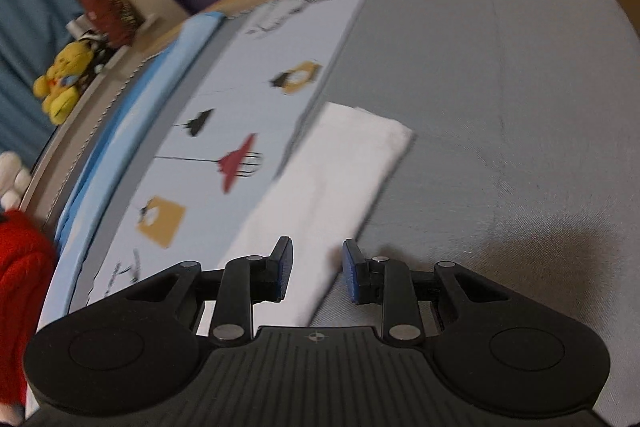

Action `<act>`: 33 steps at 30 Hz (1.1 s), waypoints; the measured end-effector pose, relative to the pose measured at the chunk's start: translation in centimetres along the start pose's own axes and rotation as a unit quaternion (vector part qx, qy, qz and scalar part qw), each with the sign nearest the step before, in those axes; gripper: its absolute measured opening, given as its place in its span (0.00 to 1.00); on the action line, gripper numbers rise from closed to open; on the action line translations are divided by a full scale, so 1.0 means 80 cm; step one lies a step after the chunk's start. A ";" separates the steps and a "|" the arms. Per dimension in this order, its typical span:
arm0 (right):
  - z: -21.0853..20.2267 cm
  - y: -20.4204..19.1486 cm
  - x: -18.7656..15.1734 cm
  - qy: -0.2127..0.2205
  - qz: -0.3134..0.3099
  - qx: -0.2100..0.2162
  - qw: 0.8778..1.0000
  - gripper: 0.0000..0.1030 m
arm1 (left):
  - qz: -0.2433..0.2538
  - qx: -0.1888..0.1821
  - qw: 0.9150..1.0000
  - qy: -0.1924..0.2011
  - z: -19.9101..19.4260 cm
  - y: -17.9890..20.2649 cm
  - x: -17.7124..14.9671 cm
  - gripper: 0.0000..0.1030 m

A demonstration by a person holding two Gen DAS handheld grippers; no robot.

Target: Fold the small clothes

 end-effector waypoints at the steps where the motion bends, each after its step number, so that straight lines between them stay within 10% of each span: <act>1: 0.007 0.006 -0.001 -0.002 0.007 0.000 1.000 0.28 | 0.001 0.000 1.000 0.000 0.001 0.001 0.000 0.55; 12: 0.047 0.037 0.009 0.018 0.048 0.010 0.999 0.26 | 0.011 0.003 1.000 -0.003 0.008 0.007 -0.003 0.55; 16: 0.048 0.032 0.010 0.031 0.040 0.001 0.999 0.04 | 0.011 0.005 1.000 -0.003 0.009 0.007 -0.003 0.55; 22: 0.016 -0.030 0.014 0.097 -0.060 -0.023 0.993 0.02 | 0.000 0.008 1.000 0.002 0.006 -0.004 0.000 0.55; 27: -0.053 -0.195 -0.050 0.128 -0.222 0.068 0.964 0.01 | -0.040 0.025 0.999 0.009 -0.003 -0.035 0.010 0.55; 33: -0.168 -0.372 -0.266 0.048 -0.357 0.292 0.886 0.01 | -0.136 0.039 0.990 0.017 -0.015 -0.094 0.025 0.53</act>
Point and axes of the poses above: each gripper's, at about its wrist camera, not at the fingertips, and z roughly the way its jaws point, y to its right, x to its top, the point moved 6 cm from there along z, roughly the way its jaws point, and after that the axes turned 9 degrees about x, right-handed, at the moved point
